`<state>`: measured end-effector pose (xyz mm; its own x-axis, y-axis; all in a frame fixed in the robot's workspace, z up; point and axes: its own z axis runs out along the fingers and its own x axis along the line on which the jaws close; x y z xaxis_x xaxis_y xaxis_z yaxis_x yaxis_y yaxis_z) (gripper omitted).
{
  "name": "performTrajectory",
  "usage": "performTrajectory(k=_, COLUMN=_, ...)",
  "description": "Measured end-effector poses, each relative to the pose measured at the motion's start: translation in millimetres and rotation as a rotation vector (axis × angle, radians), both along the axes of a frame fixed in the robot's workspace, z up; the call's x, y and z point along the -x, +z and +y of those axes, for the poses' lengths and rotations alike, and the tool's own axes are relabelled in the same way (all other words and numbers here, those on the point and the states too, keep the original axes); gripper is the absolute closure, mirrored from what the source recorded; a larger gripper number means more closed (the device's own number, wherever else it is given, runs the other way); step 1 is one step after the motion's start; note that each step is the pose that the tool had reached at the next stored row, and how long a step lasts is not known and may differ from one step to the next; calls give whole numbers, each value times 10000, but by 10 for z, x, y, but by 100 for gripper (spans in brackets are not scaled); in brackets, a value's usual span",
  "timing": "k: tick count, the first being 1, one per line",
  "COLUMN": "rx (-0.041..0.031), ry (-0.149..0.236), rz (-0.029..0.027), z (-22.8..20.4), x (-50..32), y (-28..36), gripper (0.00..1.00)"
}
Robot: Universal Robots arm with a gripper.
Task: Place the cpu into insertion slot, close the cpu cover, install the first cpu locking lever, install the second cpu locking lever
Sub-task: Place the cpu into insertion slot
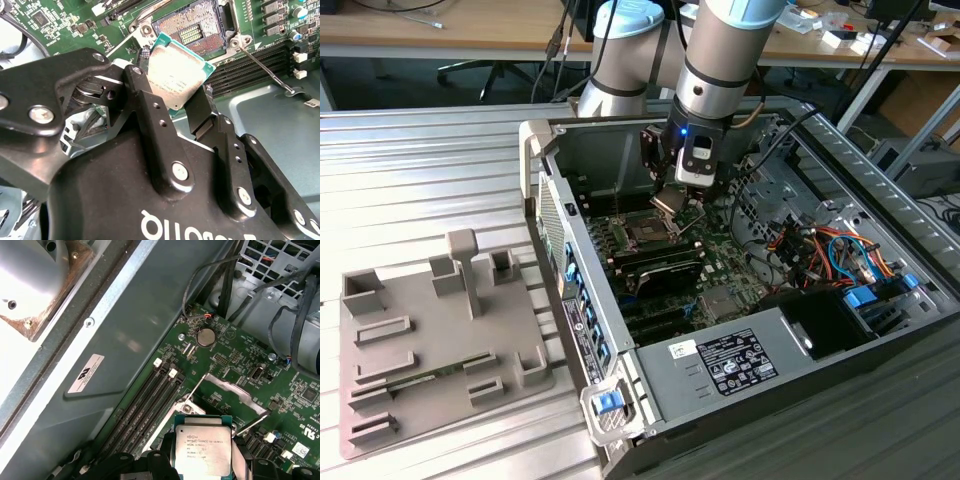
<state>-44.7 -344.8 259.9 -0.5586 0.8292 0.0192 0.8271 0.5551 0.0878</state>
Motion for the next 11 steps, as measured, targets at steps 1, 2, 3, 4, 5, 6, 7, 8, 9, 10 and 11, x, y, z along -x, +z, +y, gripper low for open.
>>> performTrajectory(k=1, rx=0, ry=-14, rz=-1, z=0, x=0, y=0, gripper=45)
performTrajectory(k=2, rx=0, ry=-28, rz=0, z=0, x=0, y=0, gripper=45)
performTrajectory(k=3, rx=0, ry=-42, rz=0, z=0, x=0, y=-1, gripper=45)
performTrajectory(k=4, rx=0, ry=-50, rz=-1, z=0, x=0, y=-1, gripper=45)
performTrajectory(k=5, rx=0, ry=-58, rz=0, z=0, x=0, y=-1, gripper=45)
performTrajectory(k=6, rx=0, ry=-76, rz=0, z=0, x=0, y=-1, gripper=45)
performTrajectory(k=7, rx=0, ry=-87, rz=0, z=0, x=0, y=-1, gripper=45)
performTrajectory(k=8, rx=0, ry=-95, rz=0, z=0, x=0, y=-1, gripper=45)
performTrajectory(k=9, rx=-1, ry=-106, rz=0, z=0, x=0, y=-2, gripper=45)
performTrajectory(k=10, rx=0, ry=-114, rz=0, z=0, x=0, y=-1, gripper=45)
performTrajectory(k=11, rx=1, ry=-127, rz=0, z=0, x=0, y=-2, gripper=45)
